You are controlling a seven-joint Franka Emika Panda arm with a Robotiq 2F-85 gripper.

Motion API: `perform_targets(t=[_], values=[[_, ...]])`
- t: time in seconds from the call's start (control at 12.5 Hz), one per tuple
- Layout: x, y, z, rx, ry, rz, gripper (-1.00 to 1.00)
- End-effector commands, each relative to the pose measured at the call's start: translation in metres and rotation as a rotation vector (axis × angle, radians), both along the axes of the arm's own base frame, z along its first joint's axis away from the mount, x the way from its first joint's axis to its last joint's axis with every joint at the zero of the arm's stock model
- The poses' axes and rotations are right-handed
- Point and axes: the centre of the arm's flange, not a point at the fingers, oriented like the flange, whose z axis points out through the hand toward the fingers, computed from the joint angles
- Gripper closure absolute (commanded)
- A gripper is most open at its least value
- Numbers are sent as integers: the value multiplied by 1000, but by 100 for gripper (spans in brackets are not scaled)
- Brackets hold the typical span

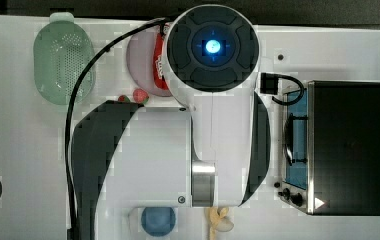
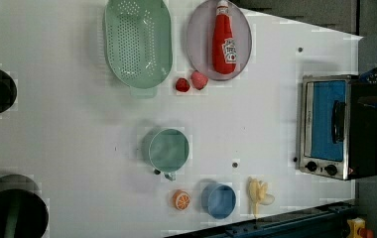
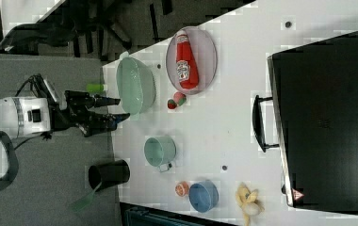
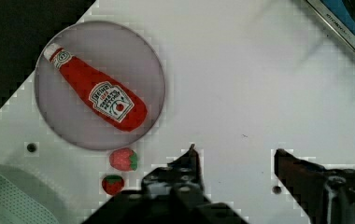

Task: Flap open oven.

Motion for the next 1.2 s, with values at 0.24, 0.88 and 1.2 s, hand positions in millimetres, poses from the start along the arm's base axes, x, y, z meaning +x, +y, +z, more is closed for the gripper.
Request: perform_targets(t=[0.24, 0.88, 1.2], values=[[-119, -34, 51, 51, 15, -133, -100], [-119, -39, 48, 53, 20, -143, 32], [-117, -56, 27, 60, 58, -171, 65]])
